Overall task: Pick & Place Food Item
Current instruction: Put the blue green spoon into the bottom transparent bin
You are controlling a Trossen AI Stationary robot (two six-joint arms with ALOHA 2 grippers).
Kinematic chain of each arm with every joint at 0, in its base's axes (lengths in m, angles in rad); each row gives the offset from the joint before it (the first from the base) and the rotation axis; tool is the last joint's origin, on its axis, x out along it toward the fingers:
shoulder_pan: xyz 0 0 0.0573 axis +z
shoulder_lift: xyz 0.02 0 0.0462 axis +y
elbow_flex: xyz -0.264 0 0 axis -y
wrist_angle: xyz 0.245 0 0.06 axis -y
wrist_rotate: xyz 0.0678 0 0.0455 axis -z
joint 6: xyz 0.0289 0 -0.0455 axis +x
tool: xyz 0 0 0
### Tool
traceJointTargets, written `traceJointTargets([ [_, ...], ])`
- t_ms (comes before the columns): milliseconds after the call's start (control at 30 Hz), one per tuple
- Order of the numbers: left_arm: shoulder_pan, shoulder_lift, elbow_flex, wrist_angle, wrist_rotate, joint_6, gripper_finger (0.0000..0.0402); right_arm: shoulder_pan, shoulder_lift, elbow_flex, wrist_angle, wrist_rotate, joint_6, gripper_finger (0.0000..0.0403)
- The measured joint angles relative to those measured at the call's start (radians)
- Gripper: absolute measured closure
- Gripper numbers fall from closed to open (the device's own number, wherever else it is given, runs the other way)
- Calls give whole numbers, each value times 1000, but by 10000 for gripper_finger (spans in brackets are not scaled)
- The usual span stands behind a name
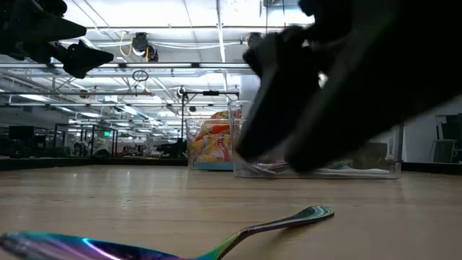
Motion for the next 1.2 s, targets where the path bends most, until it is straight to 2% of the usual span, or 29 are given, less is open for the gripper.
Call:
traceJointTargets([
  [100,0,0,0,0,0,0,27,-7,33,1,13,-54,34,221],
  [300,0,0,0,0,0,0,27,-7,97,5,48,-54,56,234],
  [433,0,0,0,0,0,0,27,-20,114,6,11,-47,97,255],
  [600,0,0,0,1,0,0,27,-35,117,5,-73,-49,139,328],
  [700,0,0,0,0,0,0,27,-38,118,5,-92,-48,122,385],
  [733,0,0,0,0,0,0,27,-40,118,4,-96,-49,108,392],
  [933,0,0,0,0,0,0,27,-44,104,3,-77,-39,102,399],
  [1200,0,0,0,-2,0,0,27,-11,-82,-6,-76,38,-3,401],
])
